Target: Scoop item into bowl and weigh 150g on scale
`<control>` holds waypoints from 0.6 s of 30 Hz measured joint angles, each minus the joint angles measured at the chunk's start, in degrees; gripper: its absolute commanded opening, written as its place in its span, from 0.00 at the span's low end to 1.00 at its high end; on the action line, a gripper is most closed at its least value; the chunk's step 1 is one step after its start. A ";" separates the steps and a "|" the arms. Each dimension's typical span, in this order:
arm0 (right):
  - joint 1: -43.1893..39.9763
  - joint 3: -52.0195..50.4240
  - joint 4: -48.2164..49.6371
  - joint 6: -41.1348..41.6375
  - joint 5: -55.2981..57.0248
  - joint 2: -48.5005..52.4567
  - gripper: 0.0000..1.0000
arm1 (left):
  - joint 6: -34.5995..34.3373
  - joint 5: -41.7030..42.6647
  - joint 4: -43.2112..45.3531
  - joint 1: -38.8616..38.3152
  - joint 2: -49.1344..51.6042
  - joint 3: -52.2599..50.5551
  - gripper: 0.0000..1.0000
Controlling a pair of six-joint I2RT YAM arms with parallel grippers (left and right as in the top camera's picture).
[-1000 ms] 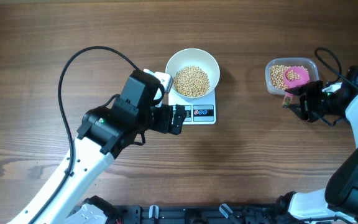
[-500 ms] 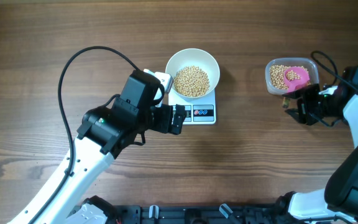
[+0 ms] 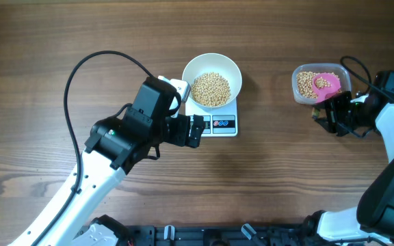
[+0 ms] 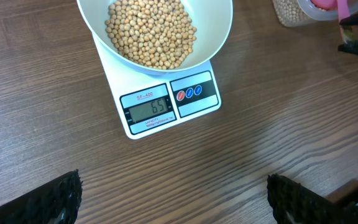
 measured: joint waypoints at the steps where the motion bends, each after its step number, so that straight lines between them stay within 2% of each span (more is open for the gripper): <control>1: 0.00 0.00 0.04 0.13 0.17 0.00 0.41 | 0.00 0.00 0.00 0.00 0.00 0.00 1.00; 8: 0.00 -0.90 1.22 0.22 0.44 0.00 0.41 | 0.00 0.00 0.00 0.00 0.00 0.00 1.00; 11: 0.00 -2.71 3.69 0.35 0.11 0.00 0.34 | 0.00 0.00 -0.02 0.00 0.00 0.00 1.00; 13: 0.00 -3.67 4.07 0.55 -0.04 0.00 0.25 | 0.00 0.00 -0.02 0.00 0.00 0.00 1.00; 18: 0.00 -3.96 4.68 -0.52 -0.50 -0.02 0.23 | 0.00 0.00 0.00 0.00 0.00 0.00 1.00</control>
